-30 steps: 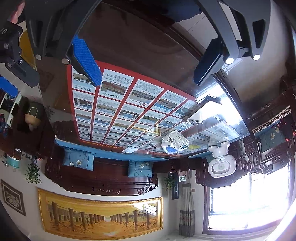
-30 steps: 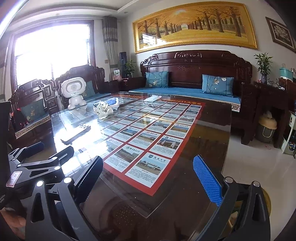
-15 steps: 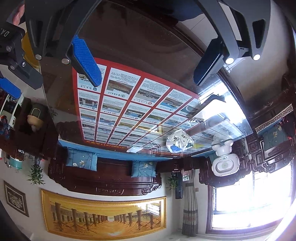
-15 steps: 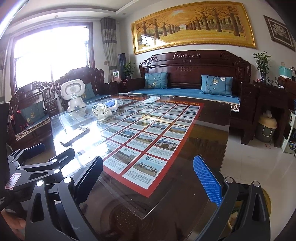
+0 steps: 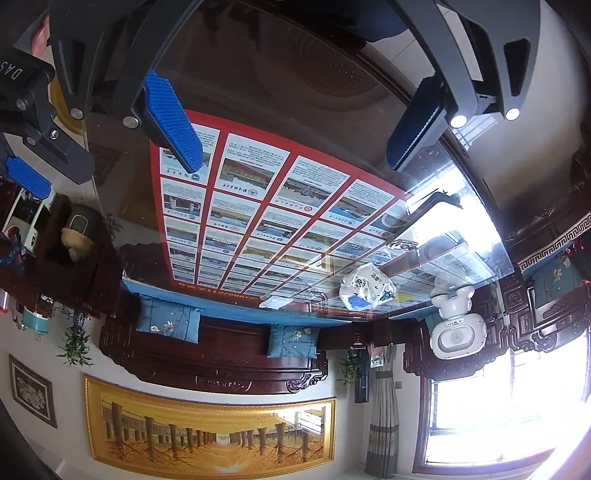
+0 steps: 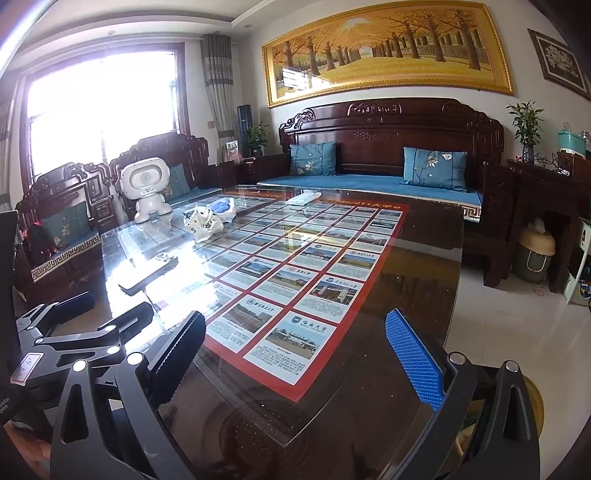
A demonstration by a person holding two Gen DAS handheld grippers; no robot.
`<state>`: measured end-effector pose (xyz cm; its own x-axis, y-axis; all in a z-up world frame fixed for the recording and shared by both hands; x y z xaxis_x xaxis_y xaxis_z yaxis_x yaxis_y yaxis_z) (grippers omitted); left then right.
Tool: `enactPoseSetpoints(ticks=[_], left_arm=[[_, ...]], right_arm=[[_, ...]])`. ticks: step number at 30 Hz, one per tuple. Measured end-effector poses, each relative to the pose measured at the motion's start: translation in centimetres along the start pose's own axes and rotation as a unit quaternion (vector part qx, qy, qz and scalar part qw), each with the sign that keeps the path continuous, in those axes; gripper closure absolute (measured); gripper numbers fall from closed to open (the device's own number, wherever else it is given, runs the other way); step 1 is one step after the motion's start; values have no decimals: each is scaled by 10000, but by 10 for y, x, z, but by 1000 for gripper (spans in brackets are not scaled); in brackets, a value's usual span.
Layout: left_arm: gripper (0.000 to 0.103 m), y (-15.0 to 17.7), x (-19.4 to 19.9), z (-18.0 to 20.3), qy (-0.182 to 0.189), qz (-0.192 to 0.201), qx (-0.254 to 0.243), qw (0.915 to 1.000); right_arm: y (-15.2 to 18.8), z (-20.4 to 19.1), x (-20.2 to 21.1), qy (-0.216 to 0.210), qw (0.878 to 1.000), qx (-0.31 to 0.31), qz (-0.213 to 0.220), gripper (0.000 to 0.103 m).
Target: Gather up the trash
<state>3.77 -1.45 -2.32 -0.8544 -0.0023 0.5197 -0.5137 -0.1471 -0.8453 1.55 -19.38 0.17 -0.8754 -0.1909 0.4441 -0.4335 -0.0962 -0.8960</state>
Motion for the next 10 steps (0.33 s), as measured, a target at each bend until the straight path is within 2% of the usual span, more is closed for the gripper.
enactPoseSetpoints(ticks=[10], left_arm=[[4,-2,-7,-5,-84,-53,30,9999]], right_arm=[[1,-2,-9,-7,10000,8,-89,8]])
Point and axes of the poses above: each gripper's, at about its wrist camera, not at the fingertips, and x roughly against the way its jaws point, z to its right, y to its underside, the point moved 2 cm from there along -x, roughly the way its jaws point, and after that the axes turned 7 degrees about x, right-handed, at the moved point
